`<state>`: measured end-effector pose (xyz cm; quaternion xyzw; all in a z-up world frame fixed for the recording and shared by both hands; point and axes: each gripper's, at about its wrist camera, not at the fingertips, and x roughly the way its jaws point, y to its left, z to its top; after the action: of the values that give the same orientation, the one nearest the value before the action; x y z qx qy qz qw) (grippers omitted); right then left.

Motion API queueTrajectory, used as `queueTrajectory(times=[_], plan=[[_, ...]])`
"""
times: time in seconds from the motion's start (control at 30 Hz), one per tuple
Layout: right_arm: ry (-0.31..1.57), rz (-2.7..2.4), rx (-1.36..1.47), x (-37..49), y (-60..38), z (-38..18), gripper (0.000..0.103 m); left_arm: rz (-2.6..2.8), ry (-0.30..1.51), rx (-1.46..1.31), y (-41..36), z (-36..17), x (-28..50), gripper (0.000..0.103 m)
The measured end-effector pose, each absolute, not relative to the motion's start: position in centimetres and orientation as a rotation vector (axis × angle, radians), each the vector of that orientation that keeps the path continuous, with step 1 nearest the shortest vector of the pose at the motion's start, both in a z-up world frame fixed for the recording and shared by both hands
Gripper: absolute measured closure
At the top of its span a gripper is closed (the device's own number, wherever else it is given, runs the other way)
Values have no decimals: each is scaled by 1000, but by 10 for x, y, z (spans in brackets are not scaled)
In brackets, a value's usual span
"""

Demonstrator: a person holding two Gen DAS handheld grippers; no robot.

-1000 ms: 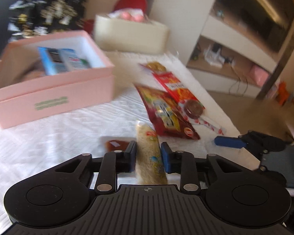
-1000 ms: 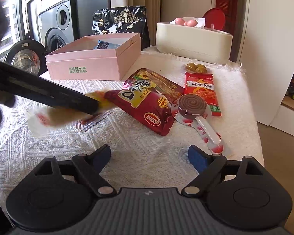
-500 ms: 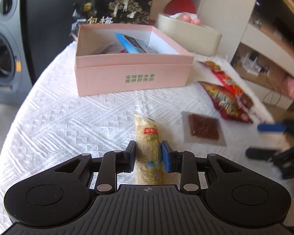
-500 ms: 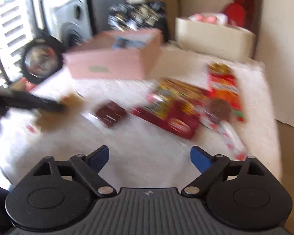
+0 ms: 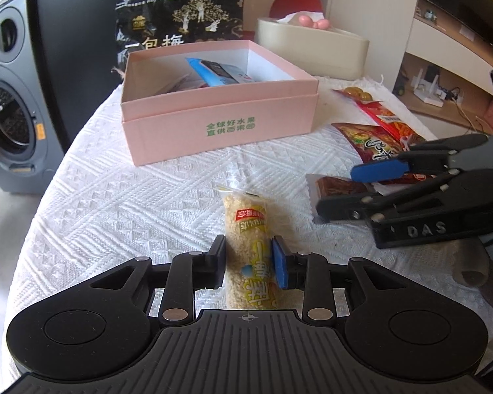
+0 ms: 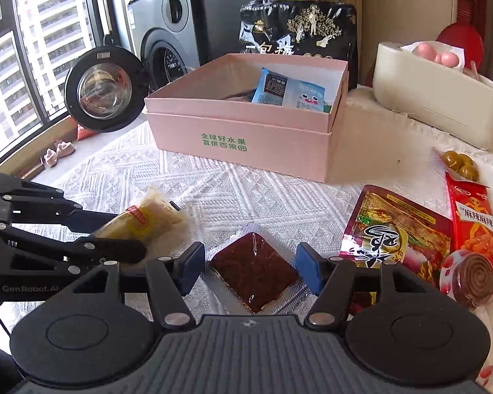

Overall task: Organize snacks
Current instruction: 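Grasp the brown jerky packet with the right gripper while the left holds the bread stick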

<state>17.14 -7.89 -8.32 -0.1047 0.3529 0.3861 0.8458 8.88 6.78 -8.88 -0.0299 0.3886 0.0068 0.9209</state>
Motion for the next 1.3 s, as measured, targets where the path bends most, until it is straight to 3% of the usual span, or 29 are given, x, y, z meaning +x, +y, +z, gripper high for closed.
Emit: queueTrajectory(times=[0.53, 0.83, 1.03, 1.13, 1.3], plan=[[751, 872, -254, 111, -112, -68, 39, -2, 785, -134, 78, -90, 87, 69], [734, 786, -229, 120, -103, -82, 39, -20, 763, -182, 83, -92, 82, 68], [675, 779, -315, 109, -91, -83, 45, -27, 748, -169, 82, -94, 79, 68], [663, 778, -288, 110, -103, -72, 53, -29, 746, -168, 83, -94, 78, 68], [632, 700, -271, 109, -133, -56, 53, -31, 744, -163, 82, -94, 78, 68]])
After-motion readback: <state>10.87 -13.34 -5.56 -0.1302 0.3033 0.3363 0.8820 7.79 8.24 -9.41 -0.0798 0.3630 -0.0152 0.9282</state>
